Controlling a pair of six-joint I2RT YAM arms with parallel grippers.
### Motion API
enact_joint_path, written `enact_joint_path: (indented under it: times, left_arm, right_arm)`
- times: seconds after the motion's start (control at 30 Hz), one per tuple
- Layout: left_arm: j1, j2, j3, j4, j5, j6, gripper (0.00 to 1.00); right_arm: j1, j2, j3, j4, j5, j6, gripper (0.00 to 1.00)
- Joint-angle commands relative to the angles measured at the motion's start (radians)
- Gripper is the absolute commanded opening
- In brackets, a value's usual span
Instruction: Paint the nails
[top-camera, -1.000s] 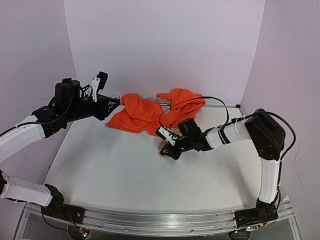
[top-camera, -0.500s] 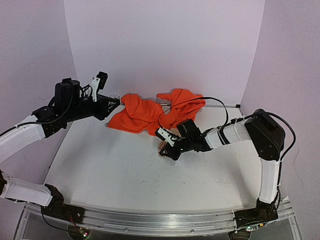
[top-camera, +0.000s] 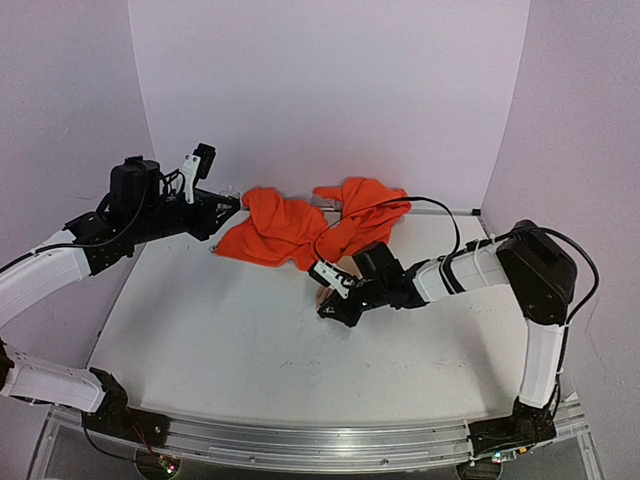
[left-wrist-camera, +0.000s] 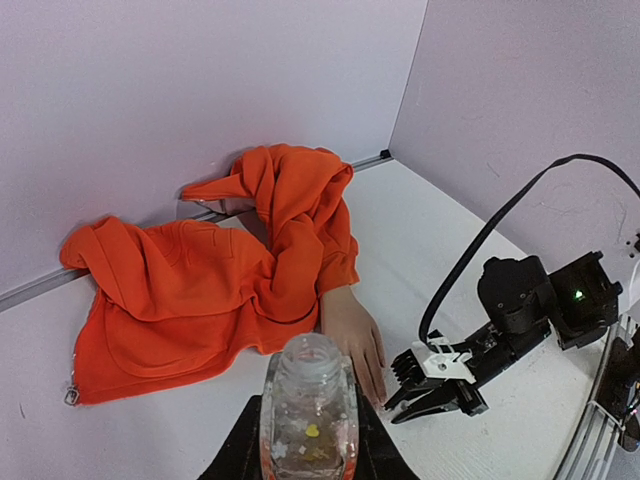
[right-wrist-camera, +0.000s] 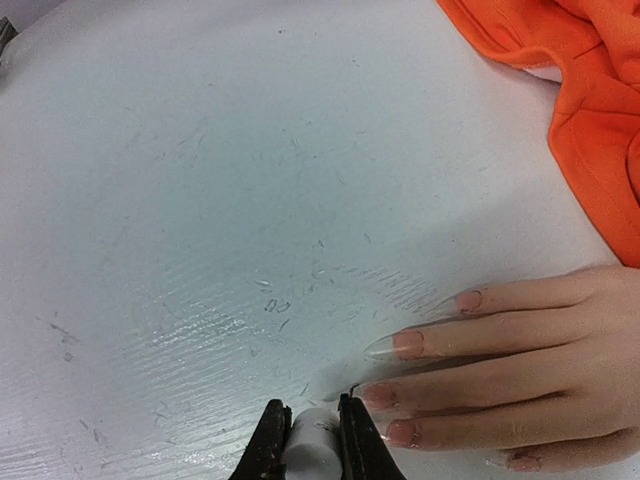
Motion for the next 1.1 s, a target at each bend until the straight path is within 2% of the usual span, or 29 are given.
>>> enact_joint_path:
  times: [0.0,0.4,1.07]
  left_arm:
    - [0.005,-0.004,0.005,0.030,0.020,0.001,0.00]
    - [0.006,-0.004,0.006,0.030,0.023,0.003,0.00]
    - [0.011,0.003,0.007,0.030,0.036,0.002,0.00]
  right_arm:
    - [0.006,-0.106,-0.003,0.033,-0.020,0.019,0.00]
    - [0.006,-0.062,0.014,0.035,0.085,0.025,0.00]
    - [0.007,-0.008,0.034,0.016,0.108,0.019,0.00]
